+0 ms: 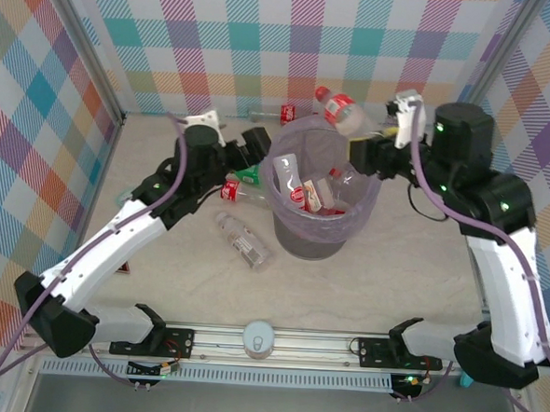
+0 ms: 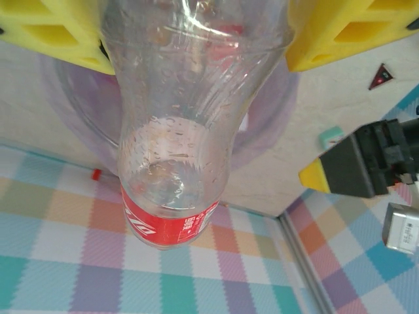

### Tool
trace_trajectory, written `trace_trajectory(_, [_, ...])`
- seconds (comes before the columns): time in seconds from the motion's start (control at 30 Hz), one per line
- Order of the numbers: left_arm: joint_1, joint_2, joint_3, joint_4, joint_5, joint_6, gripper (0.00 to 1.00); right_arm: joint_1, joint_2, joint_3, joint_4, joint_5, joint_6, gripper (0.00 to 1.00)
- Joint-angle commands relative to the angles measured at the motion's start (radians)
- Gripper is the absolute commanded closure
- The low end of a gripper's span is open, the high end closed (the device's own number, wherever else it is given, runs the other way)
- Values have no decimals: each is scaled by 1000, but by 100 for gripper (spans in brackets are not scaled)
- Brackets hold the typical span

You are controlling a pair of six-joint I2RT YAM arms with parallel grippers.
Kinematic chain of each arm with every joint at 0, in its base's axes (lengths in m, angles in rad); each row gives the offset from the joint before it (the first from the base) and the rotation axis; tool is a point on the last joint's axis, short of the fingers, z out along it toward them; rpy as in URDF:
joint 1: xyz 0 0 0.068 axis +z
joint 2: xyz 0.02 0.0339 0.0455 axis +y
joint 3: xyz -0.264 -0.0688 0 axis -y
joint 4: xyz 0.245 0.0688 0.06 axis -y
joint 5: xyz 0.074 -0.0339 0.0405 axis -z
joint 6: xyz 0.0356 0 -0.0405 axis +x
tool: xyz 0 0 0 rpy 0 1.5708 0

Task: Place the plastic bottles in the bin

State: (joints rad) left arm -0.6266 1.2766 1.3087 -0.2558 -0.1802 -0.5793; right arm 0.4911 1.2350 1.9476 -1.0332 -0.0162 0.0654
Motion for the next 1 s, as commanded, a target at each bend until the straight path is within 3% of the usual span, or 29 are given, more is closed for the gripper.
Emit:
trace_trajectory(0.0, [-28,23,26,-30,-48,177,1,-10,-14,31,-149,65,17,58])
trace_trajectory(0.13, [-36,40,24,-30,-70,224,3,-13,-25,46,-224,-8,41,63])
trace_trajectory(0.27, [-36,57,10,13,-63,235,6,-19,45,168,-361,-83,48,66])
trace_trajectory(0.5, [-40,84,14,23,-43,252,8,-20,175,359,-572,-56,47,68])
trace_trajectory(0.7, [-41,101,19,32,-18,254,10,-20,178,360,-582,-40,42,73])
trace_trajectory(0.97, [-41,102,26,14,-19,253,12,-28,216,300,-557,-116,4,74])
